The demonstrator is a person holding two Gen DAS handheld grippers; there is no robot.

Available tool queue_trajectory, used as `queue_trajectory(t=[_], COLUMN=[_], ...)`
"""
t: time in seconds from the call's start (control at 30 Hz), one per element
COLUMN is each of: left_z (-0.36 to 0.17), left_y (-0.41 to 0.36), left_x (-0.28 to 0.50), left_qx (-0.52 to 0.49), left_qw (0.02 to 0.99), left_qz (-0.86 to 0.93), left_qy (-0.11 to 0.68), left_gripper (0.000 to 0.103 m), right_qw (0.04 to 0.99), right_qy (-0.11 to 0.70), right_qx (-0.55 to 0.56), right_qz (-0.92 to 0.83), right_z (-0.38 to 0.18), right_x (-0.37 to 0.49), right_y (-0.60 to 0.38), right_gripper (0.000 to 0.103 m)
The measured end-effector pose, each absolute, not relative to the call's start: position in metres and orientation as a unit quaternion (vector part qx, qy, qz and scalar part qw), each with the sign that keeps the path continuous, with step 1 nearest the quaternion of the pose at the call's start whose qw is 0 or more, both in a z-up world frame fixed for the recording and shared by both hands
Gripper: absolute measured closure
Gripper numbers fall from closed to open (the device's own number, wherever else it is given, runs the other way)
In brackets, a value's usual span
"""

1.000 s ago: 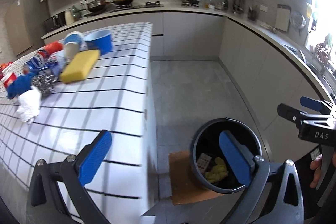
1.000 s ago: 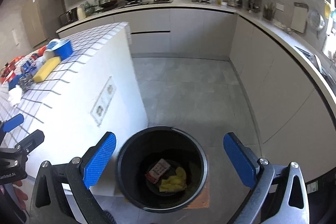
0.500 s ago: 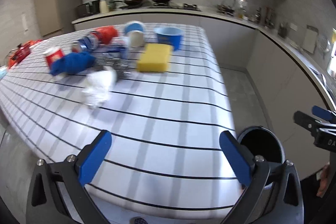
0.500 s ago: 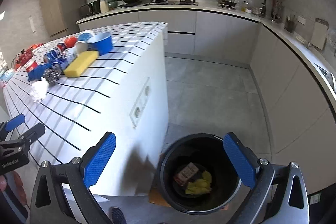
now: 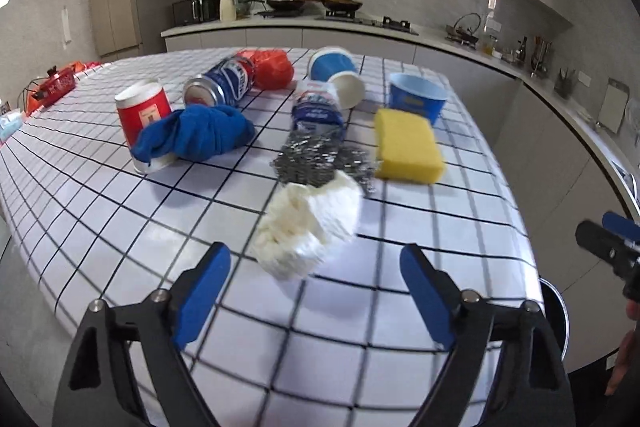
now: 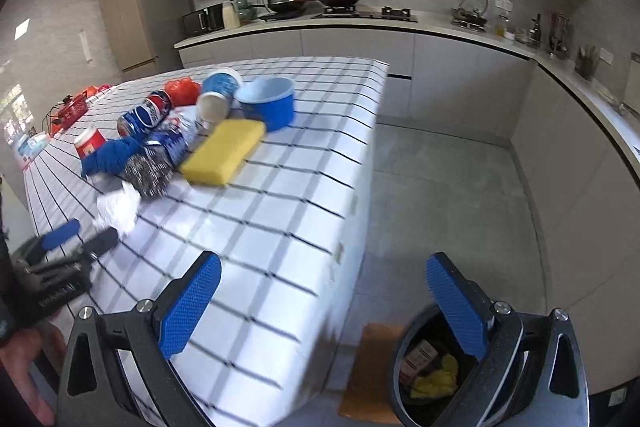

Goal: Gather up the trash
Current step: 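Grasp the yellow sponge with the right tool while the left tool grasps the white tissue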

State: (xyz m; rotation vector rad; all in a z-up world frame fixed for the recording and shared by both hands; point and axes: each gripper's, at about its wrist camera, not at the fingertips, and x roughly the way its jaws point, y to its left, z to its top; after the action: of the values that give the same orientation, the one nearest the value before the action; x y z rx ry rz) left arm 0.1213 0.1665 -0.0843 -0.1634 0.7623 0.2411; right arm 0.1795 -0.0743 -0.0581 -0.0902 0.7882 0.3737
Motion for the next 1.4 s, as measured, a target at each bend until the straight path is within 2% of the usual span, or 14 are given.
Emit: queue_trajectory(t=[0.27,0.57,0.87,0.9,1.03,1.13,1.4], left_z=[-0.102,-0.101,-0.103,-0.103,-0.101,-0.098,-0.085], left_y=[0.211,0.254,0.273,0.273,0.275,0.272,0.263], left_x=[0.148,0.160,0.173,0.174,0.176,0.172,0.151], left_qx=[-0.118,-0.131,-0.136,-0.136,-0.135,-0.132,-0.130], left_qw=[0.904,0.903,0.902,0.902,0.904,0.907,0.913], left_qz=[0.093,0.093,0.081,0.080,0.075,0.071,0.073], left_qy=[0.401,0.398,0.401,0.402,0.399,0.394,0.380], left_gripper=[0.049,0.060,0.062,0.062,0.069,0.071,0.071], right_qw=[0.894,0.883,0.869,0.869,0.871,0.871,0.879], right_qy=[0.396,0.412,0.450,0.449,0.445,0.443,0.418], right_qx=[-0.049,-0.050,-0.055,-0.056,-0.057,-0.052,-0.043], right_qz=[0.203,0.218,0.199,0.199,0.201,0.207,0.224], right_z=[-0.069,-0.084,-0.107,-0.107,-0.106,-0.103,-0.080], right_x=[0.214,0.255,0.291,0.290,0.287,0.284,0.258], right_y=[-0.005,0.059,0.093,0.093,0.092,0.089,0.071], right_gripper=[0.000,0.002,0.028,0.037,0.051,0.056,0.057])
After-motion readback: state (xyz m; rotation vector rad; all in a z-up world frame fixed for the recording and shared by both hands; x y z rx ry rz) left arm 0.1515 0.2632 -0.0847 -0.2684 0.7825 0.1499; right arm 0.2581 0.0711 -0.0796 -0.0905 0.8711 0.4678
